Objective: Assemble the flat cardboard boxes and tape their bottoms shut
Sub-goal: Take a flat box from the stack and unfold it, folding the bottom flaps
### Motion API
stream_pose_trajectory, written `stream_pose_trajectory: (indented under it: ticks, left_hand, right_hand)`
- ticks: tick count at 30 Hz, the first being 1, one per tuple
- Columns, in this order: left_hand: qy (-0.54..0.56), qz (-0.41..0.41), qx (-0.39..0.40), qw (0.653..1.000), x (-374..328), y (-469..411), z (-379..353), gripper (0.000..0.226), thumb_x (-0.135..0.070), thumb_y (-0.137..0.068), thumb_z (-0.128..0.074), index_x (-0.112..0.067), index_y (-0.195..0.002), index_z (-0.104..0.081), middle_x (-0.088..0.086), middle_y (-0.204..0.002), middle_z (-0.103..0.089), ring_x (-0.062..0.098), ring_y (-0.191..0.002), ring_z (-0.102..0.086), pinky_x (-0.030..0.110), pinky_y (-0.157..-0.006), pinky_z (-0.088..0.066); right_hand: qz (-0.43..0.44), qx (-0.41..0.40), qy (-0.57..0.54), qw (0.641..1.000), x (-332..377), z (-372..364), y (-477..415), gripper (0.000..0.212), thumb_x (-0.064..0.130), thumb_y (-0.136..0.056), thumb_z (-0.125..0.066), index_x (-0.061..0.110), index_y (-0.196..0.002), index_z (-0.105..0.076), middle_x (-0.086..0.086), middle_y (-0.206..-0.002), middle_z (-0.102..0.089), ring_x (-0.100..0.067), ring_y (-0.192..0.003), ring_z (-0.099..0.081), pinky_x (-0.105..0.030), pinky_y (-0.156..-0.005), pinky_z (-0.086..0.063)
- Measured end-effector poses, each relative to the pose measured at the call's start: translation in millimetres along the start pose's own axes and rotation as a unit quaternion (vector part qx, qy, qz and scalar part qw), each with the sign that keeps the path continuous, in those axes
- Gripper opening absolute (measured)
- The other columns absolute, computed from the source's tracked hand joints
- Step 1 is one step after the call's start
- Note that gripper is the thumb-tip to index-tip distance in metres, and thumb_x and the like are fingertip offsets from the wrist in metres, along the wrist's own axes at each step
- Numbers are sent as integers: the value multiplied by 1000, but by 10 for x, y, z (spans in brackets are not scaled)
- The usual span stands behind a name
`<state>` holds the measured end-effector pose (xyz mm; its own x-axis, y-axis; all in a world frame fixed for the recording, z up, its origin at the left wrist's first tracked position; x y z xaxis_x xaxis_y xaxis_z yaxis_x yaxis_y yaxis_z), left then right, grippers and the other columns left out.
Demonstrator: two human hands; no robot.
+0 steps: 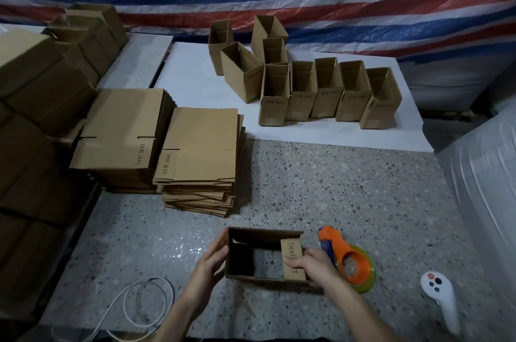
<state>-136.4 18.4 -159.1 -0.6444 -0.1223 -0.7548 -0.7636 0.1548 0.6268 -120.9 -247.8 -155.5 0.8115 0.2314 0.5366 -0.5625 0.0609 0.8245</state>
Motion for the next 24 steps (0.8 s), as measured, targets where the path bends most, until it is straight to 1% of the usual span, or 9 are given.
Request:
stream_pose_trajectory:
  ticks: [3, 6, 11, 13, 15, 18, 20, 22, 24]
  left_hand:
    - [15, 25, 6, 1000, 43, 11, 22, 49, -52, -84, -67, -46, -133, -60, -19, -139, -60, 6, -130, -53, 41, -112, -39]
    - [-4, 40, -5, 999, 45, 6, 24, 58, -49, -79, -78, -33, -133, -61, -13, -131, -66, 7, -123, -60, 35, -103, -47]
    - [-90, 65, -76, 991, -61, -150, -92, 69, -28, -67, -93, -13, -119, -51, 7, -115, -68, 22, -102, -69, 32, -77, -57]
    - [-126, 76, -116, 982, -109, -230, -175, 63, -17, -70, -91, -10, -114, -47, 6, -110, -65, 20, -94, -68, 28, -65, -54]
    - [-154, 79, -139, 975, -125, -293, -215, 60, -15, -71, -90, -8, -109, -45, 6, -106, -63, 16, -86, -65, 22, -56, -49]
    - [-158, 77, -141, 974, -88, -326, -206, 57, -15, -71, -90, -9, -102, -43, 8, -106, -64, 18, -83, -66, 21, -52, -48]
    - [-153, 79, -144, 975, -56, -331, -181, 57, -15, -71, -91, -10, -101, -43, 11, -107, -66, 24, -87, -68, 27, -59, -51]
    - [-145, 79, -143, 976, -35, -337, -162, 56, -15, -70, -91, -10, -101, -44, 13, -106, -68, 26, -87, -69, 30, -61, -51]
    - [-138, 76, -136, 978, -27, -330, -161, 57, -16, -71, -91, -9, -103, -44, 12, -105, -68, 23, -82, -69, 27, -55, -51]
  right_hand:
    - [-3, 1, 10, 1000, 1, 19, -14, 36, 27, -78, -84, 15, -108, -68, 5, -96, -76, -9, -85, -70, -23, -60, -47]
    - [16, -10, -1, 1000, -43, -3, -43, 32, 26, -78, -85, 15, -104, -70, 6, -93, -76, -2, -76, -70, -15, -53, -49]
    - [47, -28, 18, 998, -147, 14, -65, 57, 35, -74, -87, -5, -109, -65, 3, -94, -77, -12, -91, -71, -29, -79, -57]
    - [71, -45, 22, 996, -174, 19, -50, 58, 36, -72, -88, -5, -105, -63, 1, -94, -76, -13, -89, -72, -31, -77, -57]
    - [112, -63, -7, 992, -200, 7, -10, 49, 32, -74, -88, 7, -107, -61, -1, -103, -73, -13, -93, -70, -25, -70, -58]
    - [181, -85, -36, 979, -252, 43, 84, 37, 38, -86, -76, 33, -118, -57, 11, -123, -62, -10, -112, -62, -25, -82, -56]
    - [222, -62, -40, 972, -303, 87, 154, 39, 59, -83, -71, 43, -117, -60, 16, -134, -57, -10, -125, -56, -36, -99, -53]
    - [249, -7, 20, 968, -370, 87, 232, 57, 78, -68, -70, 48, -116, -65, 16, -152, -42, -9, -140, -41, -51, -113, -39]
    - [266, 11, 68, 961, -425, 54, 274, 58, 79, -60, -75, 48, -108, -71, 16, -159, -29, -7, -145, -32, -54, -115, -36]
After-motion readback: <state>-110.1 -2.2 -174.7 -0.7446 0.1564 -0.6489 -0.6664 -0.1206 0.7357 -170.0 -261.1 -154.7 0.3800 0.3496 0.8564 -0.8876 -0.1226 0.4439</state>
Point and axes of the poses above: each hand's wrist, its own y-axis away from the middle knuckle, its own z-axis out of the back of the hand, x = y × z, the point moved 1 cm from there along -y, towards the middle knuckle
